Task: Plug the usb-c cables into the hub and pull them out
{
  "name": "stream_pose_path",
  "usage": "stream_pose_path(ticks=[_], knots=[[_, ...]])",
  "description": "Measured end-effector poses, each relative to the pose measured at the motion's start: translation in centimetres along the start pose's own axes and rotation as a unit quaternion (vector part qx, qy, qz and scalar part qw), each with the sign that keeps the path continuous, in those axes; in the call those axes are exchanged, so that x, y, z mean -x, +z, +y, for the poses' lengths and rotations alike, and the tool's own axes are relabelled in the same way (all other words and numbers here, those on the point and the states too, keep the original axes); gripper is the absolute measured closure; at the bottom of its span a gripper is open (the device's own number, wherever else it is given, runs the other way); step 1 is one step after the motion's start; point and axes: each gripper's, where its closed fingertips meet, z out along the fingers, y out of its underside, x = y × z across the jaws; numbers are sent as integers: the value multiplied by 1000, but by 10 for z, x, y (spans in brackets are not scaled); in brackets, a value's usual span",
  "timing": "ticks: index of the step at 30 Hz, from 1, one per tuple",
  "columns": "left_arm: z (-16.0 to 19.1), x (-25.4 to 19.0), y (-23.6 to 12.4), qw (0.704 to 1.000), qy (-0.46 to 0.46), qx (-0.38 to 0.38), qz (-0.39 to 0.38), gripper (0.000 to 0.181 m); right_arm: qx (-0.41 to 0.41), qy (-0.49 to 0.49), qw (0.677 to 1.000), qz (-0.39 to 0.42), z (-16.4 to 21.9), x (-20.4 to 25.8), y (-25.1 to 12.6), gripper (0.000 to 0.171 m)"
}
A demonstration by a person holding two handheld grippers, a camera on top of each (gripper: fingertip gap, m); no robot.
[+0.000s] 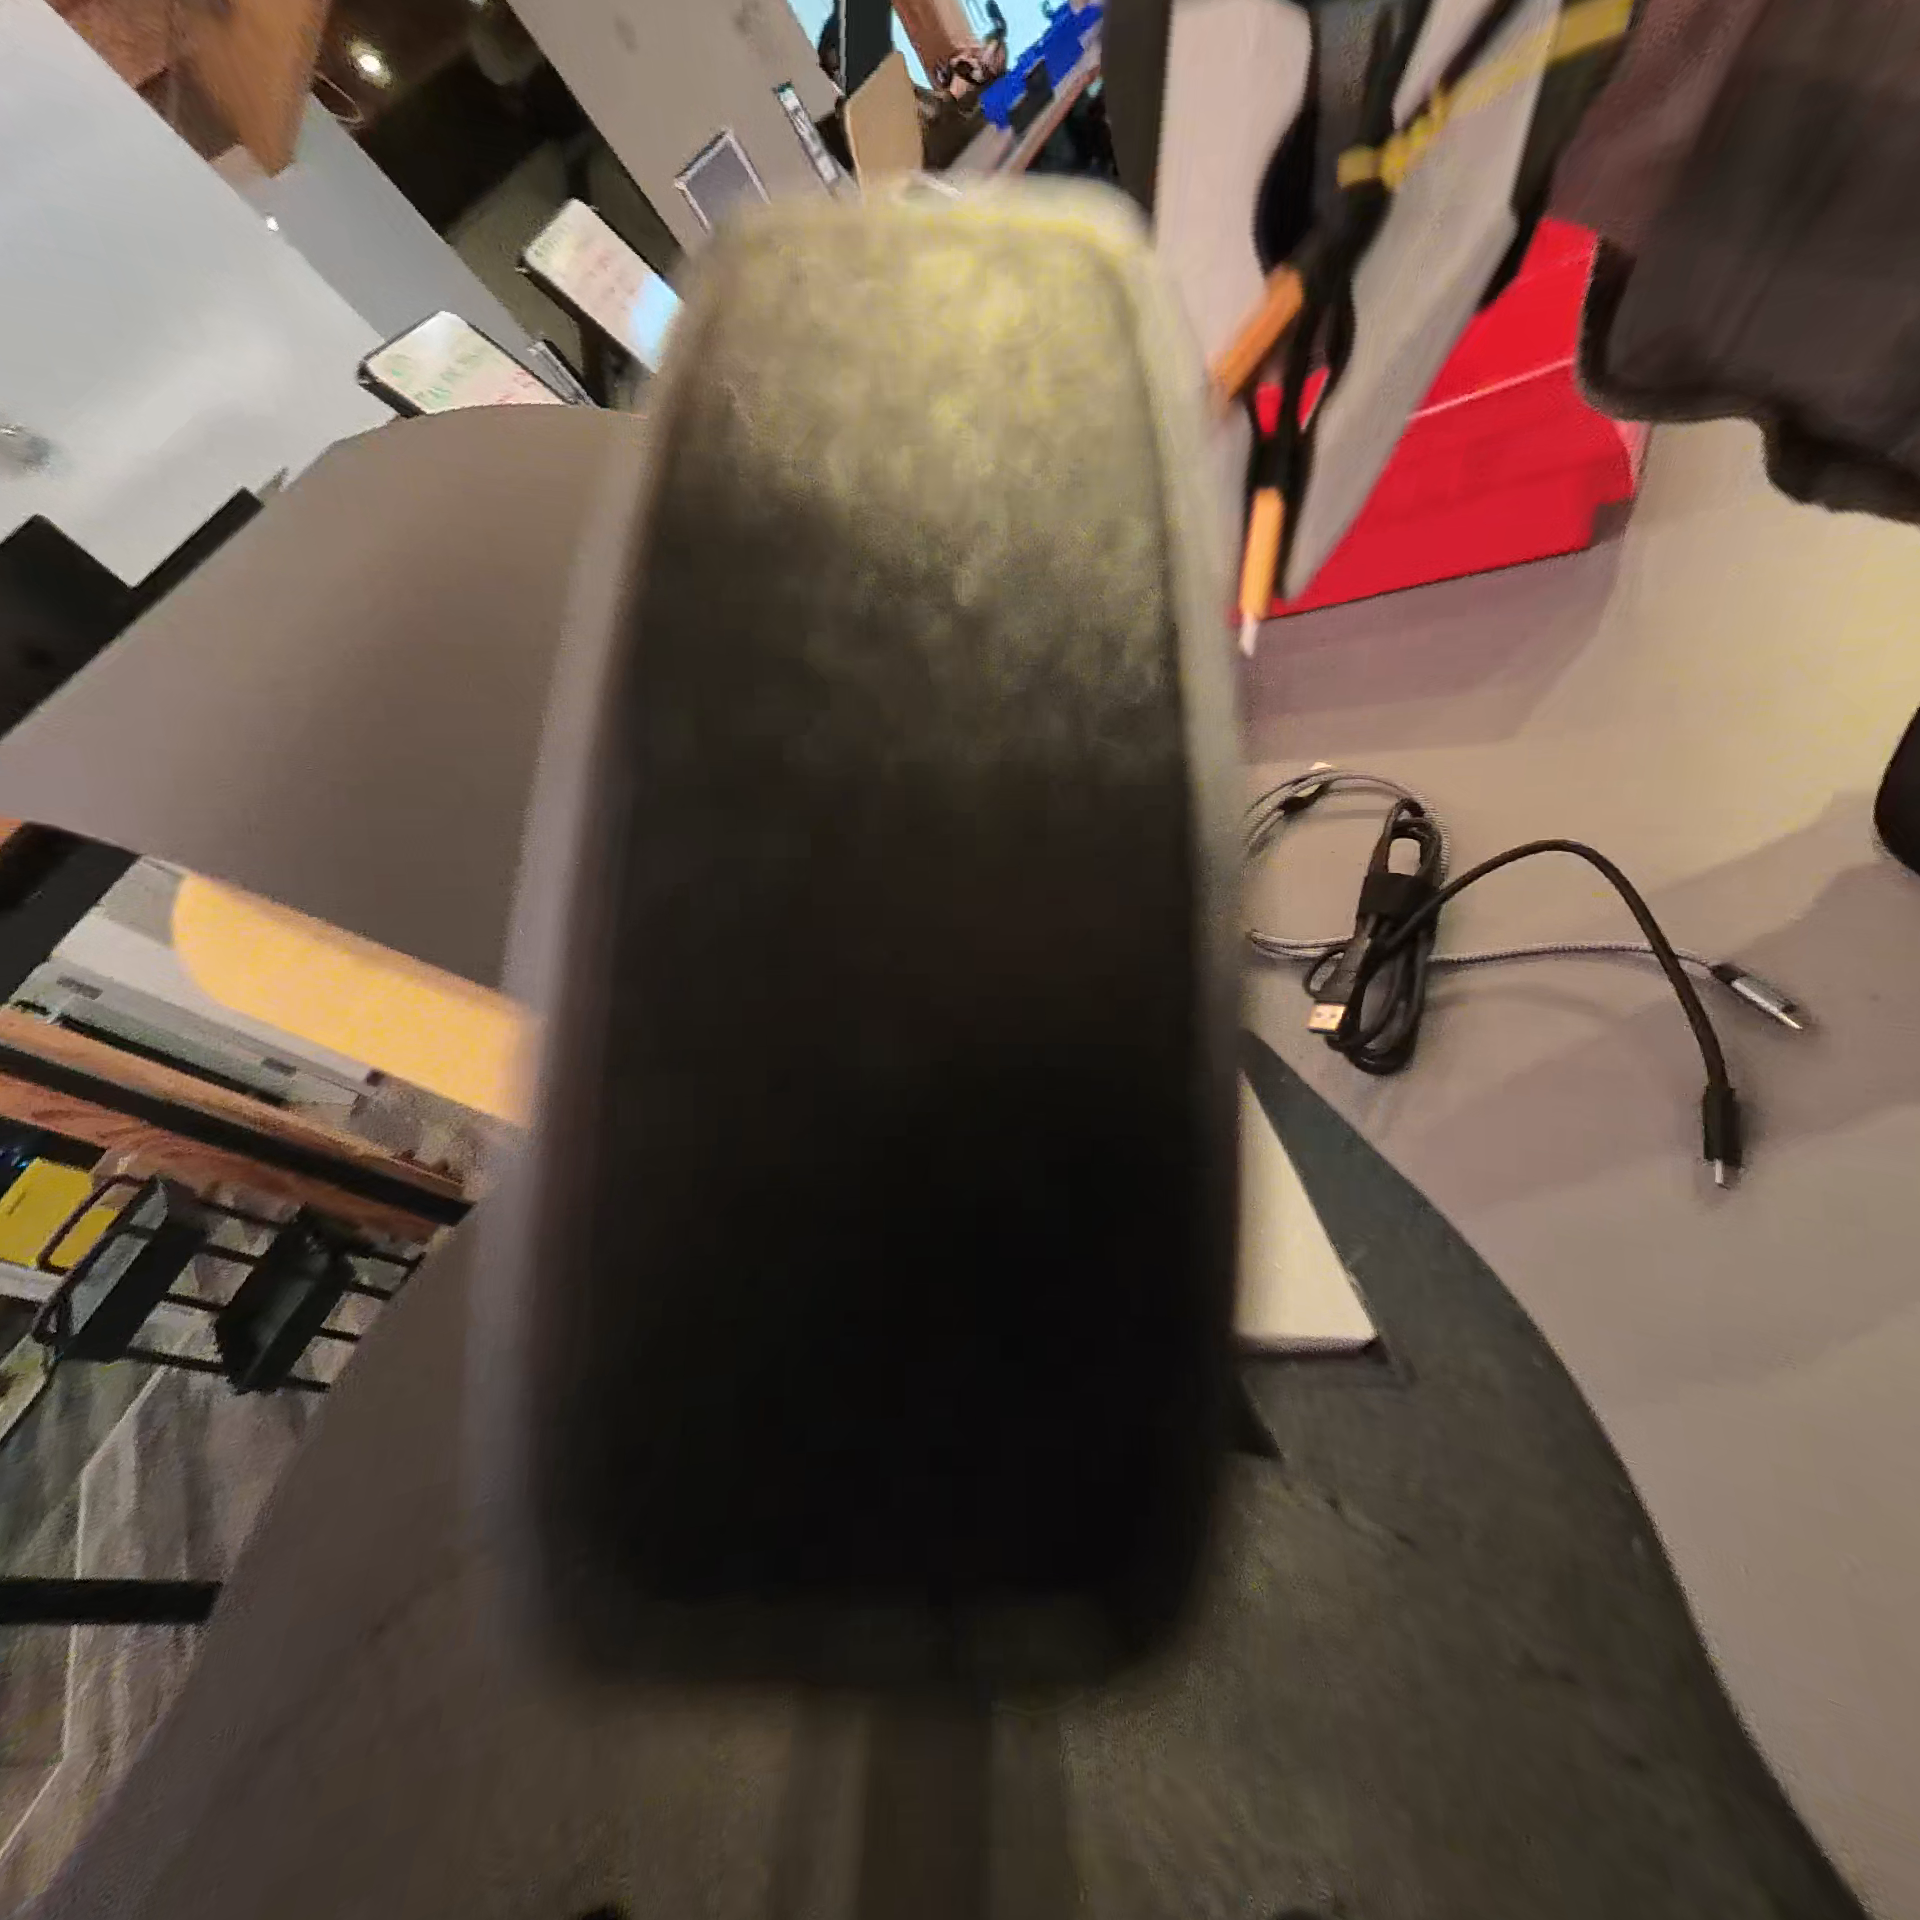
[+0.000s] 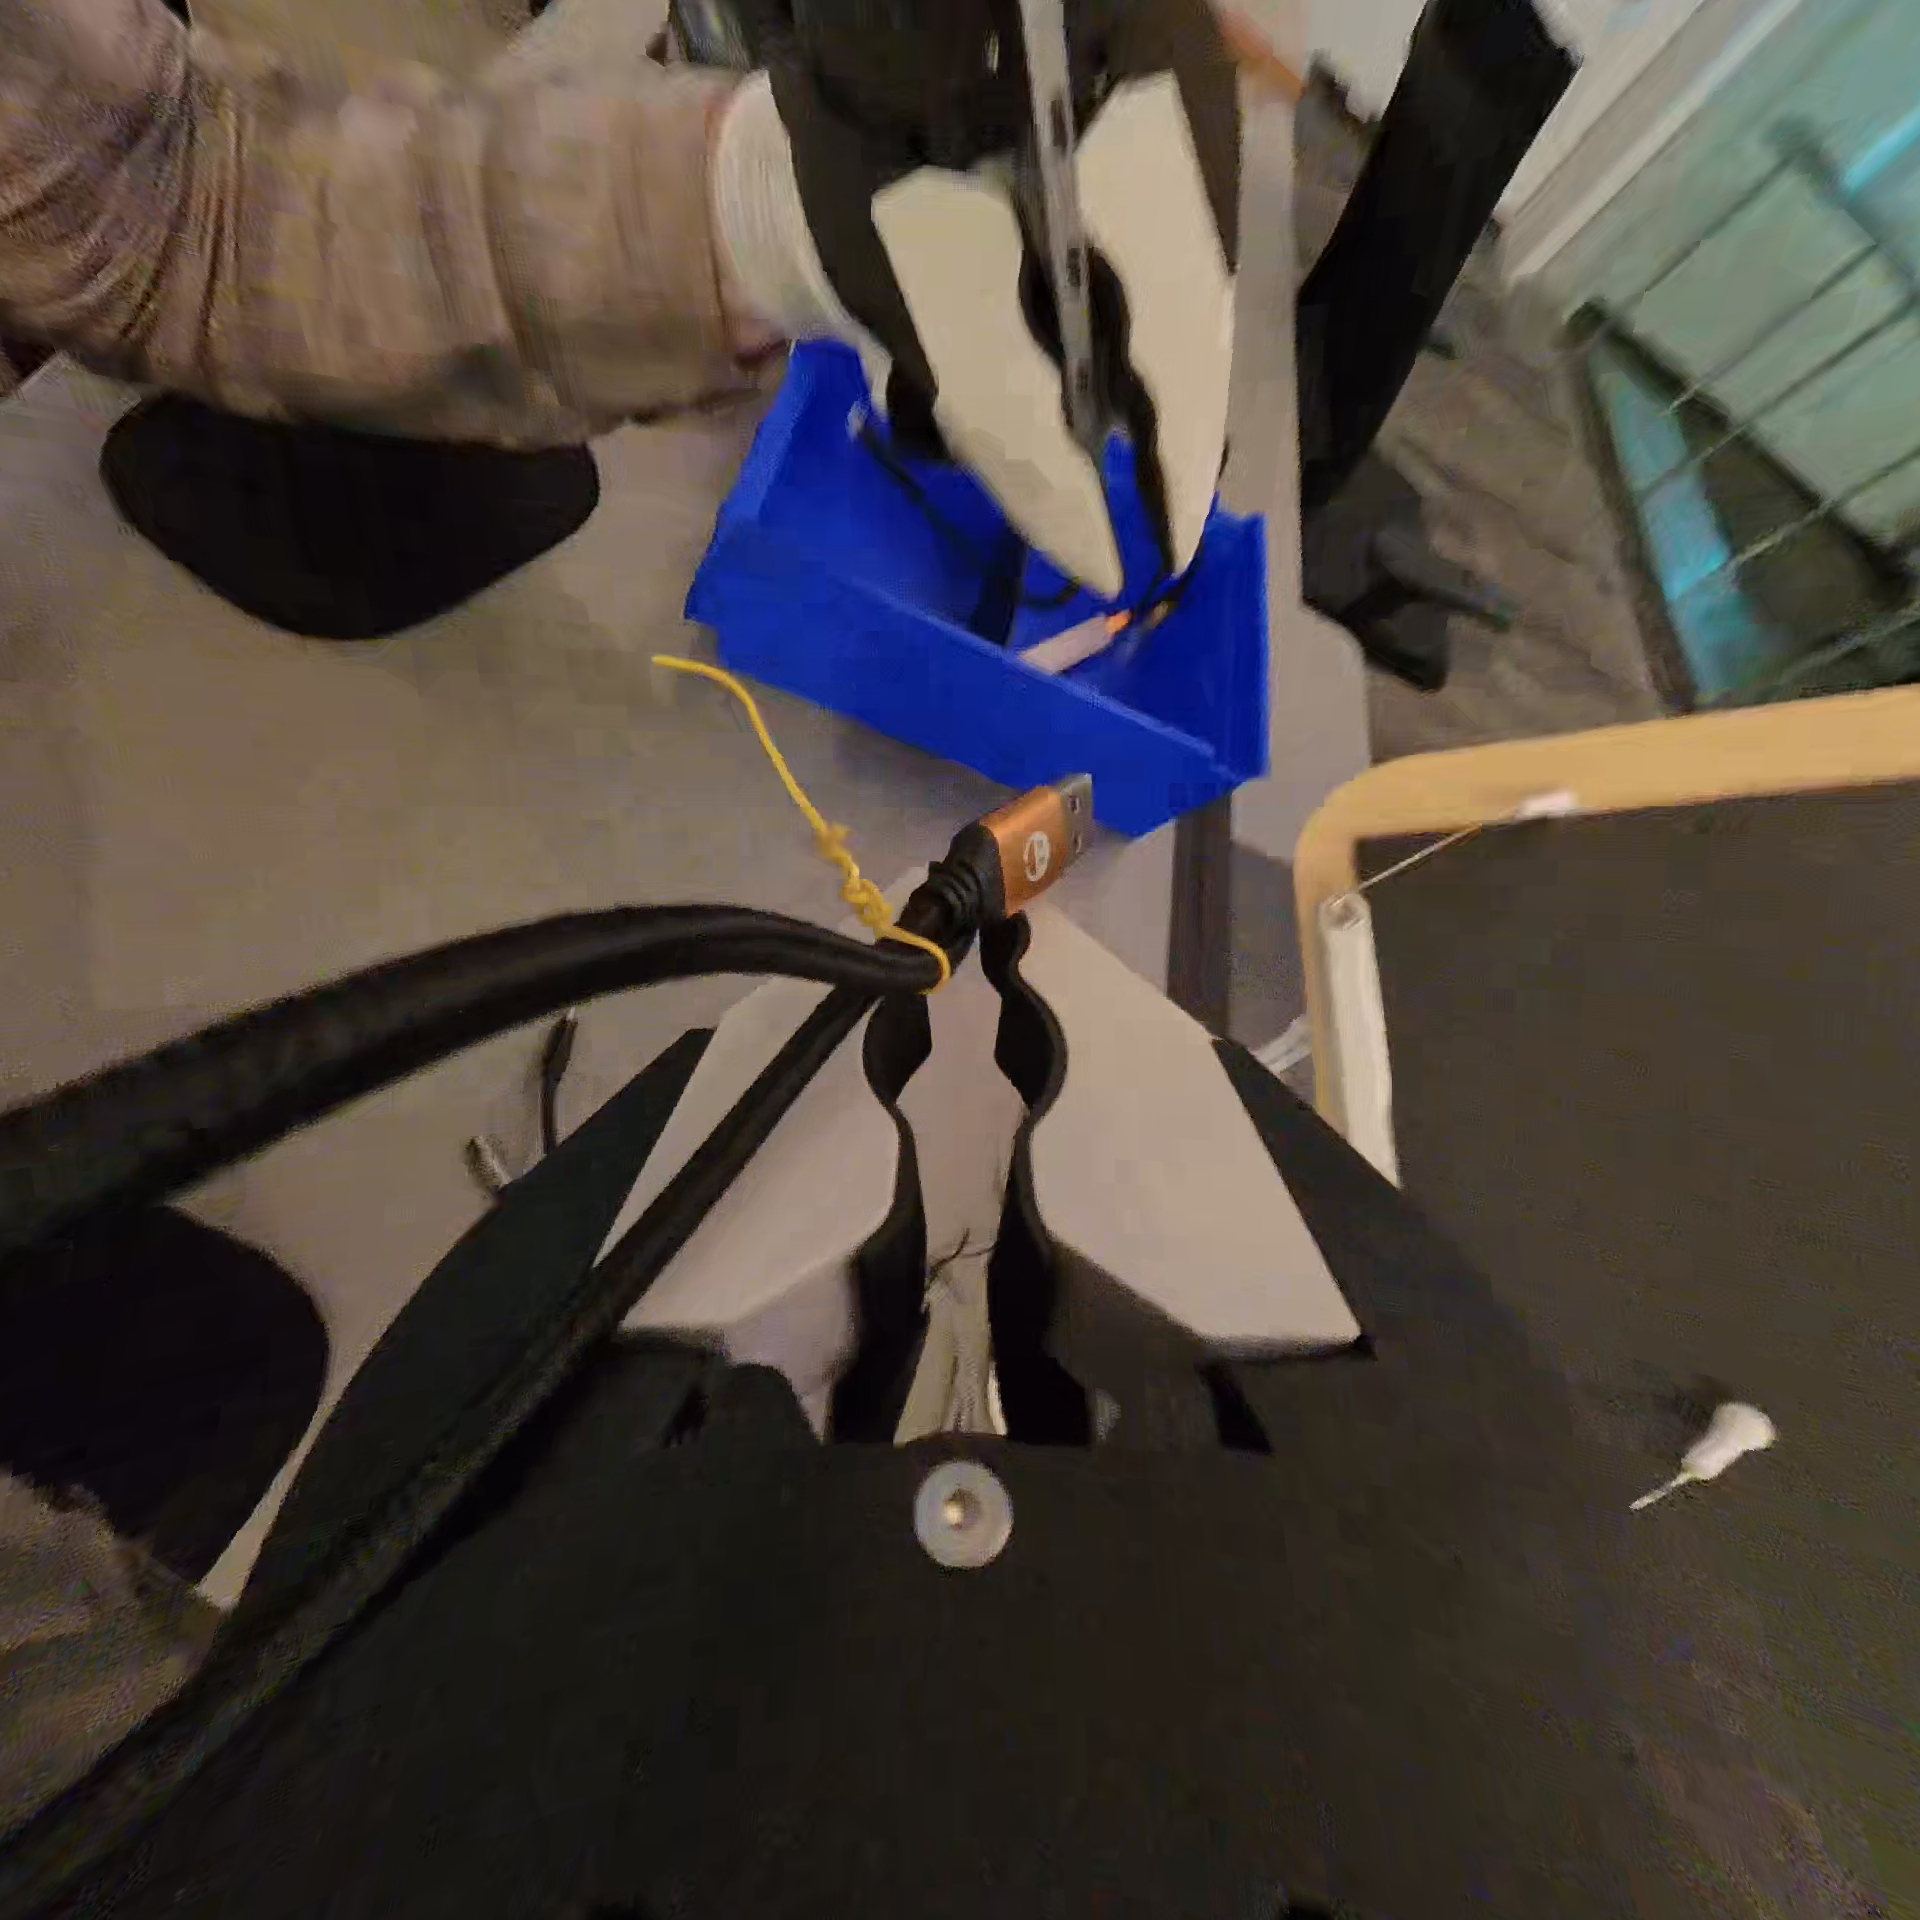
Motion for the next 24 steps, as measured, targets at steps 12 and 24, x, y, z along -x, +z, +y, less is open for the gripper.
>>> stream_pose_path(ticks=[12,24], knots=[[18,13,-7,999,16,48,-20,88,359,134,914,-130,133,40,35,169],[19,4,-1,998,31,63,-7,91,596,147,763,-205,220,95,7,168]])
